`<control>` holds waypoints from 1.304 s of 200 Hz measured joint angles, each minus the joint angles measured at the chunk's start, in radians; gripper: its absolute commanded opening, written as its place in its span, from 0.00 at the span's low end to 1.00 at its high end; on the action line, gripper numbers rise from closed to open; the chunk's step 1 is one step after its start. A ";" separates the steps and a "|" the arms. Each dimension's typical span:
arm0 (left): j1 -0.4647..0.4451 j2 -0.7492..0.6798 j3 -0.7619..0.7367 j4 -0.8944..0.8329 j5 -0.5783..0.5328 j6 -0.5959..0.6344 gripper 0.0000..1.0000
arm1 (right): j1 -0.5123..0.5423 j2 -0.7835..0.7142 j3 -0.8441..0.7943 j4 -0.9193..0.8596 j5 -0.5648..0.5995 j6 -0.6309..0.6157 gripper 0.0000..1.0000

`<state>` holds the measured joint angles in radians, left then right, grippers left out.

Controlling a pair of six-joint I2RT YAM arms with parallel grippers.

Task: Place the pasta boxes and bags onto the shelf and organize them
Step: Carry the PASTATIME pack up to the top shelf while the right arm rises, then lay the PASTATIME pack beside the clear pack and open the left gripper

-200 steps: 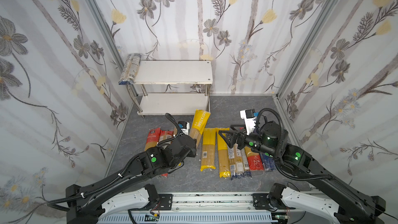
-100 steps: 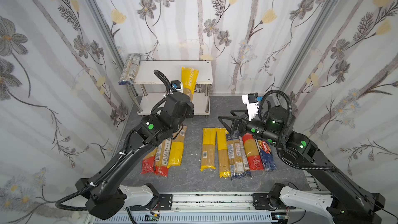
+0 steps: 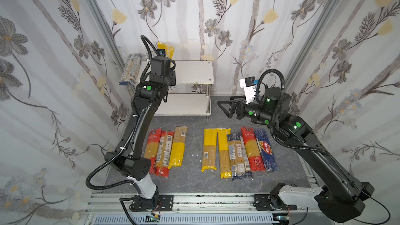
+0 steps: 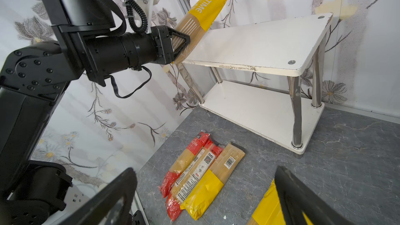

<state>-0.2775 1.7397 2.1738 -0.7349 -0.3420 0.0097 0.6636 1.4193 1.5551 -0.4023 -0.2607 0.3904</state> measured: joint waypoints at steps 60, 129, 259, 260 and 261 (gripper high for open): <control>0.193 0.121 0.101 -0.016 0.133 0.089 0.00 | -0.033 0.129 0.114 -0.049 -0.047 -0.026 1.00; 0.285 0.172 0.156 -0.017 0.225 0.183 0.00 | -0.025 0.379 0.377 -0.119 -0.059 -0.052 1.00; 0.357 0.250 0.190 0.036 0.283 0.230 0.91 | -0.023 0.504 0.529 -0.179 -0.077 -0.053 1.00; 0.357 0.250 0.190 0.037 0.283 0.230 0.92 | -0.023 0.504 0.530 -0.179 -0.077 -0.053 1.00; 0.357 0.249 0.190 0.041 0.283 0.230 0.92 | -0.023 0.504 0.530 -0.179 -0.077 -0.053 1.00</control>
<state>0.0795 1.9892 2.3638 -0.6941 -0.0593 0.2394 0.6407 1.9228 2.0850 -0.5808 -0.3374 0.3378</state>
